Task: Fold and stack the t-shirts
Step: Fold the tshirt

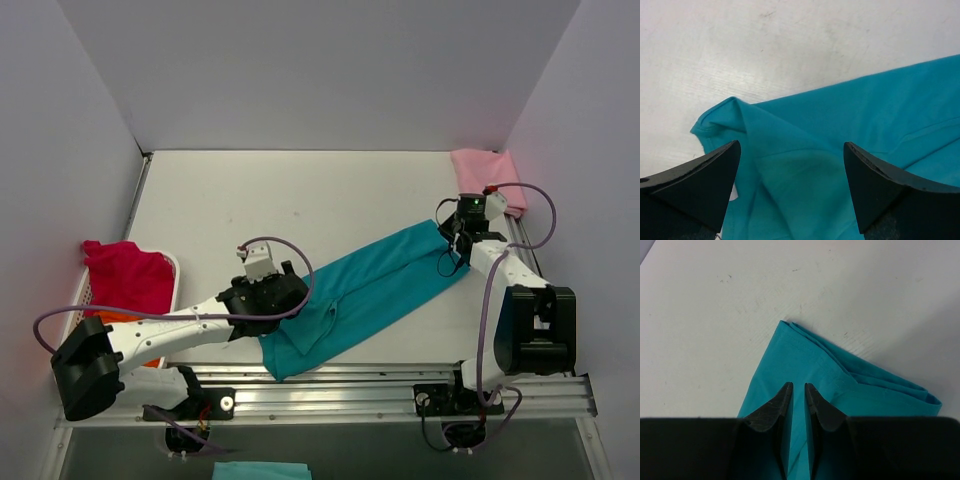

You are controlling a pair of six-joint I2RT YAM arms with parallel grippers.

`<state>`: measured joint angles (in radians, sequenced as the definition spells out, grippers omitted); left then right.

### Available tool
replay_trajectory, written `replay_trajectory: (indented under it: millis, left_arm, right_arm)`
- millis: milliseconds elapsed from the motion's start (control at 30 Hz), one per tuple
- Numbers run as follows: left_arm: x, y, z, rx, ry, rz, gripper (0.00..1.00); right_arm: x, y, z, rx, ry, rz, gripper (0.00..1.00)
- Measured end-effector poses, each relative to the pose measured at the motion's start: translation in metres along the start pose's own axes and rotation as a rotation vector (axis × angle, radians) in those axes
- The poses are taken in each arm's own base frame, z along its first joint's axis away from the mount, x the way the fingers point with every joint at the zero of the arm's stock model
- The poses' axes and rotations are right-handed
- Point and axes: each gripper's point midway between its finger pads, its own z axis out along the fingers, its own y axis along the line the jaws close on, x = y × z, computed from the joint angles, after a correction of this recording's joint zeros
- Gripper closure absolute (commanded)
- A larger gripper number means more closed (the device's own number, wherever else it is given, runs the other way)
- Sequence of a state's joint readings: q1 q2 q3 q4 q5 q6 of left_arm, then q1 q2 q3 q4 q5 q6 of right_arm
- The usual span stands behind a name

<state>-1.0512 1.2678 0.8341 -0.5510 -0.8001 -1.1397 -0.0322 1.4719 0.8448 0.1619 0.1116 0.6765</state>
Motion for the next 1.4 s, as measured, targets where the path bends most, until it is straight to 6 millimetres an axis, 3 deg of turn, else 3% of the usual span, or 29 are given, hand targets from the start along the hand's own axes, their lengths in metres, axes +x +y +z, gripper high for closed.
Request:
replay_trajectory:
  millis: [133, 333, 433, 467, 500, 533, 600, 633, 667, 867, 967, 1033, 1167, 1267, 1300, 1367, 1400]
  left_arm:
    - [0.025, 0.024, 0.009, -0.053, 0.042, 0.026, 0.07]
    - [0.052, 0.044, 0.030, -0.117, 0.100, 0.027, 0.05]
    - [0.061, 0.058, 0.050, -0.152, 0.136, -0.018, 0.14]
    - [0.063, 0.064, 0.055, -0.166, 0.140, -0.019, 0.19]
    - [0.059, 0.067, 0.060, -0.178, 0.128, -0.025, 0.41]
    - [0.056, 0.065, 0.064, -0.174, 0.120, -0.046, 0.53]
    - [0.053, 0.063, 0.073, -0.169, 0.116, -0.068, 0.88]
    - [0.052, 0.061, 0.078, -0.165, 0.113, -0.078, 0.98]
    - [0.050, 0.058, 0.082, -0.157, 0.111, -0.090, 0.98]
    - [0.028, 0.053, 0.107, -0.167, 0.108, -0.114, 0.98]
    - [0.004, 0.054, 0.127, -0.195, 0.101, -0.116, 0.98]
    - [-0.021, 0.050, 0.147, -0.210, 0.079, -0.132, 0.98]
    - [-0.087, 0.035, 0.219, -0.231, 0.034, -0.129, 0.98]
    - [-0.133, 0.021, 0.289, -0.206, 0.009, -0.118, 0.96]
    - [-0.144, 0.018, 0.314, -0.201, 0.024, -0.104, 0.61]
    - [-0.173, 0.006, 0.362, -0.155, 0.013, -0.092, 0.03]
    - [-0.182, 0.005, 0.380, -0.140, 0.018, -0.085, 0.06]
  right_arm:
    - [0.000, 0.001, 0.000, -0.006, -0.002, 0.001, 0.87]
    - [0.001, 0.001, 0.001, -0.007, 0.003, 0.001, 0.87]
    - [0.000, 0.002, 0.001, -0.009, 0.001, 0.001, 0.87]
    - [0.000, 0.002, 0.001, -0.009, 0.001, 0.001, 0.87]
    - [0.000, 0.002, 0.001, -0.009, 0.001, 0.001, 0.87]
    - [0.000, 0.002, 0.001, -0.009, 0.000, 0.001, 0.87]
    - [0.000, 0.002, 0.001, -0.010, 0.000, 0.001, 0.87]
    - [0.000, 0.002, 0.001, -0.010, 0.000, 0.001, 0.87]
    - [0.000, 0.002, 0.002, -0.010, -0.001, 0.001, 0.87]
    - [0.007, -0.001, 0.009, 0.007, 0.019, 0.002, 0.87]
    - [0.009, 0.000, 0.019, 0.016, 0.031, 0.009, 0.88]
    - [0.010, 0.004, 0.027, 0.010, 0.036, 0.019, 0.88]
    - [0.014, 0.013, 0.051, 0.004, 0.060, 0.024, 0.88]
    - [0.016, 0.021, 0.063, -0.006, 0.074, 0.023, 0.88]
    - [0.015, 0.023, 0.066, -0.010, 0.075, 0.024, 0.88]
    - [0.014, 0.026, 0.068, -0.021, 0.079, 0.025, 0.87]
    - [0.014, 0.028, 0.068, -0.026, 0.079, 0.025, 0.87]
